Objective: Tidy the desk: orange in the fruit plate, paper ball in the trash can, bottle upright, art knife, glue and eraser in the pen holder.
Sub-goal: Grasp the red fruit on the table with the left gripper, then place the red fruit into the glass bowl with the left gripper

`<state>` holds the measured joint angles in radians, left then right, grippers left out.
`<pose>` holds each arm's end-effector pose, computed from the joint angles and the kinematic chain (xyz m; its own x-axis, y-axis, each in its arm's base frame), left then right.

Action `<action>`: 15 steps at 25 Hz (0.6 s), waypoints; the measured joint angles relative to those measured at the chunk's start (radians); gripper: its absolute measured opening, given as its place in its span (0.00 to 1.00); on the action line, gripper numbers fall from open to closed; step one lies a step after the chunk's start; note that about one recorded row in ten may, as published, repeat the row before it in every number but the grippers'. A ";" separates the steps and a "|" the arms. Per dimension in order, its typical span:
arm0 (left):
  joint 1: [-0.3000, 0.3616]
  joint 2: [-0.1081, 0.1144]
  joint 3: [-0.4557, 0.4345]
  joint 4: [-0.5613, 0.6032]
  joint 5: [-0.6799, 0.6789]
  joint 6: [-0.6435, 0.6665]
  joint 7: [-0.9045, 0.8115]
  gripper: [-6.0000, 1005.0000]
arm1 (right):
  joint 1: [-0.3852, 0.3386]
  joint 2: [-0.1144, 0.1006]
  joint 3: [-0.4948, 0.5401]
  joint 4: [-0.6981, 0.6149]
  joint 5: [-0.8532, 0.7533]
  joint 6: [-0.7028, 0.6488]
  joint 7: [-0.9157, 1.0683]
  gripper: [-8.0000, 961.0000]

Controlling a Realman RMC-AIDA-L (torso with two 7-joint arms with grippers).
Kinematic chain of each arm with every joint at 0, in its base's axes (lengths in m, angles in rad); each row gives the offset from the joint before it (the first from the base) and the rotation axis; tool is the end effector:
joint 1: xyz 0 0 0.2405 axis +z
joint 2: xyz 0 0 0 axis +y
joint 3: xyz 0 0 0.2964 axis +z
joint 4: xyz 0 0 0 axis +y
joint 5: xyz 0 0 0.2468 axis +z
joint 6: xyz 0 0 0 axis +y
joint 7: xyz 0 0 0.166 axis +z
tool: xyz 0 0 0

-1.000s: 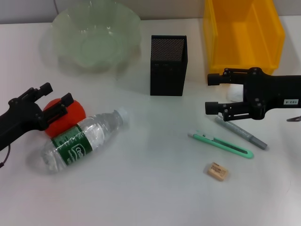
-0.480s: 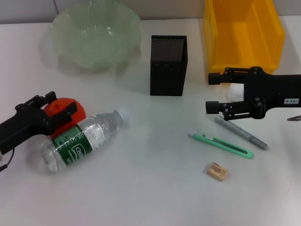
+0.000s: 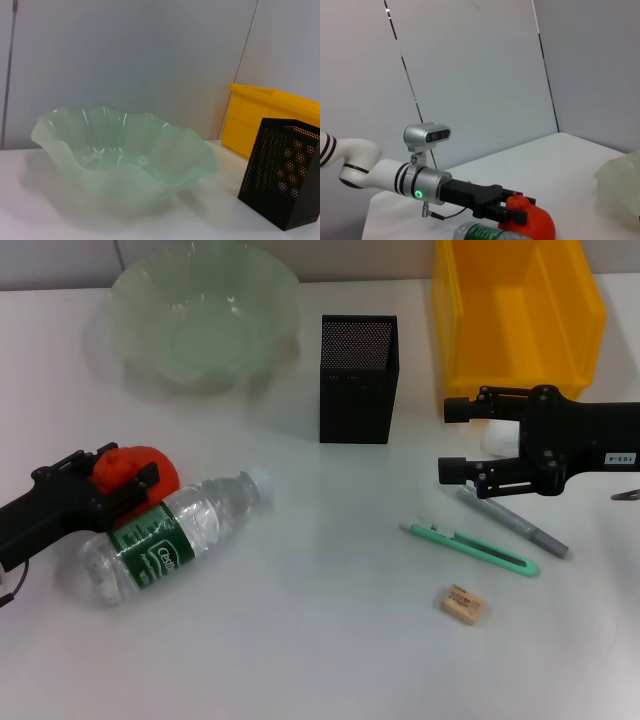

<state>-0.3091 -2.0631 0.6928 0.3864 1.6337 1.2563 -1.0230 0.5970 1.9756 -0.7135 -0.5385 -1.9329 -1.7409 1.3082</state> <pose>-0.4173 0.3297 -0.0506 0.6731 0.3560 0.6483 0.7041 -0.5766 -0.4144 0.2854 0.3833 -0.0106 0.7972 -0.2536 -0.5479 -0.3141 -0.9492 -0.0178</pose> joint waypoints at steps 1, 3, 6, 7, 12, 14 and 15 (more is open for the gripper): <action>0.001 0.000 -0.001 0.000 0.000 0.001 0.001 0.76 | 0.000 0.000 0.001 0.000 0.000 0.000 0.000 0.83; 0.003 0.000 -0.004 0.000 0.000 0.001 0.001 0.71 | -0.001 0.001 0.003 0.000 0.000 0.000 0.000 0.83; 0.004 -0.001 -0.007 0.000 -0.002 -0.001 0.003 0.59 | -0.002 0.004 0.003 0.000 0.000 0.000 0.000 0.83; 0.004 -0.001 -0.008 0.000 -0.004 0.001 0.004 0.55 | -0.002 0.005 0.003 0.000 0.000 0.001 0.000 0.83; 0.002 -0.002 -0.012 0.007 -0.013 0.042 0.000 0.40 | -0.003 0.006 0.005 0.000 0.000 0.001 0.000 0.82; -0.006 -0.003 -0.014 0.011 -0.041 0.073 0.000 0.35 | -0.007 0.006 0.005 0.000 0.000 0.001 0.000 0.82; -0.008 -0.003 -0.015 0.012 -0.051 0.081 0.000 0.32 | -0.010 0.006 0.005 0.000 0.001 0.001 0.000 0.82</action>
<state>-0.3173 -2.0663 0.6782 0.3983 1.5823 1.3376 -1.0231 0.5872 1.9819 -0.7086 -0.5384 -1.9324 -1.7394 1.3080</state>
